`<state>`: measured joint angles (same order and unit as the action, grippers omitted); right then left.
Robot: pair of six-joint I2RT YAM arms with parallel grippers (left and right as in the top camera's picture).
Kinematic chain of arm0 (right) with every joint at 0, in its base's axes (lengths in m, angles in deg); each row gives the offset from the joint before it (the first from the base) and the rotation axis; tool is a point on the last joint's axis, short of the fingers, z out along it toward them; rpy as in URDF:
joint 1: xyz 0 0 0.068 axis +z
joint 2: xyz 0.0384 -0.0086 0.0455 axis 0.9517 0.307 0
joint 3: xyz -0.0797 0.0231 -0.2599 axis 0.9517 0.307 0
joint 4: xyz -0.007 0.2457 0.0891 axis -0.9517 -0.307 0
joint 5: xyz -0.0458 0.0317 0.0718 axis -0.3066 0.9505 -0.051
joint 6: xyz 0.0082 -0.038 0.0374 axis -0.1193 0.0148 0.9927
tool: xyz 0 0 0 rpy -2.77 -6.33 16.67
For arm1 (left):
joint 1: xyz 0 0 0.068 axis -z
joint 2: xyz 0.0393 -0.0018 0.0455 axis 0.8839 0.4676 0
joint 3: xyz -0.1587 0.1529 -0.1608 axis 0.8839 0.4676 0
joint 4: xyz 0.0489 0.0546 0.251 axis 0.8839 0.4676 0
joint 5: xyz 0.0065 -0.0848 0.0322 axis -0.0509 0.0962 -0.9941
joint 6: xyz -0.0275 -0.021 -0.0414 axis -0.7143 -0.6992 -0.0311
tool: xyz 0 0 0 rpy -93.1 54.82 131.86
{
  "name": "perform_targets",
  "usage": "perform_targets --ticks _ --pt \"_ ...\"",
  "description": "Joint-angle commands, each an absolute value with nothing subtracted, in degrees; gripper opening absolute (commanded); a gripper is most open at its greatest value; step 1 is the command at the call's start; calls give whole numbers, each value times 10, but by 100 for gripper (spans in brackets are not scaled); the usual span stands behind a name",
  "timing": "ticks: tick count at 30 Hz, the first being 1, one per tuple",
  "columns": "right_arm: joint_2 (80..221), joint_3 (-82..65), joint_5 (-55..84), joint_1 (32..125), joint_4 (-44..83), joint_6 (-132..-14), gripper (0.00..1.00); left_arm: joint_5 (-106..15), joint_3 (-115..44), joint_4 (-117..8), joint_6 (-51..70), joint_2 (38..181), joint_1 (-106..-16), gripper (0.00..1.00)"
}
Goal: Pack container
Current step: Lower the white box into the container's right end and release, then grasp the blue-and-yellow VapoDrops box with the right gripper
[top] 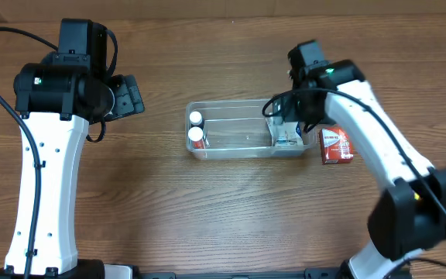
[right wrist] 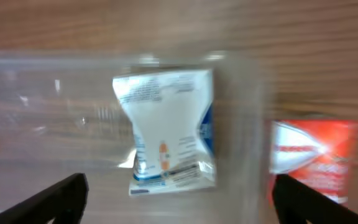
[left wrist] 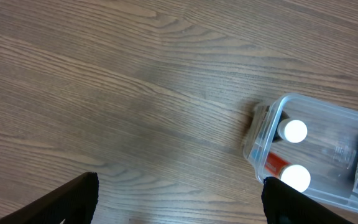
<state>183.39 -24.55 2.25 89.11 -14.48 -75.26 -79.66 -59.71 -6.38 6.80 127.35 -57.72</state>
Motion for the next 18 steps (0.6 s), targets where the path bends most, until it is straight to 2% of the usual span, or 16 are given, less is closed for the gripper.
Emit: perform_targets --ticks 1,4,6,8,10,14,18 --pt "1709 -302 -54 836 -160 -696 100 -800 -594 -61 73 1271 -576 86" --pt "1658 -302 -50 739 -198 -665 100 -800 -594 -61 73 1271 -576 86" --pt "1642 -297 -18 622 -258 -657 100 -800 -594 -61 73 1271 -576 86" --pt "1631 -266 31 542 -291 -677 100 -800 -594 -62 75 1271 -576 86" --pt "1606 -219 45 499 -297 -686 100 -800 -594 -62 78 1271 -576 86" --pt "1500 -60 51 414 -232 -674 100 -799 -594 -61 79 1271 -576 86" --pt "1489 68 51 367 -102 -728 100 -799 -594 -64 79 1271 -576 86"
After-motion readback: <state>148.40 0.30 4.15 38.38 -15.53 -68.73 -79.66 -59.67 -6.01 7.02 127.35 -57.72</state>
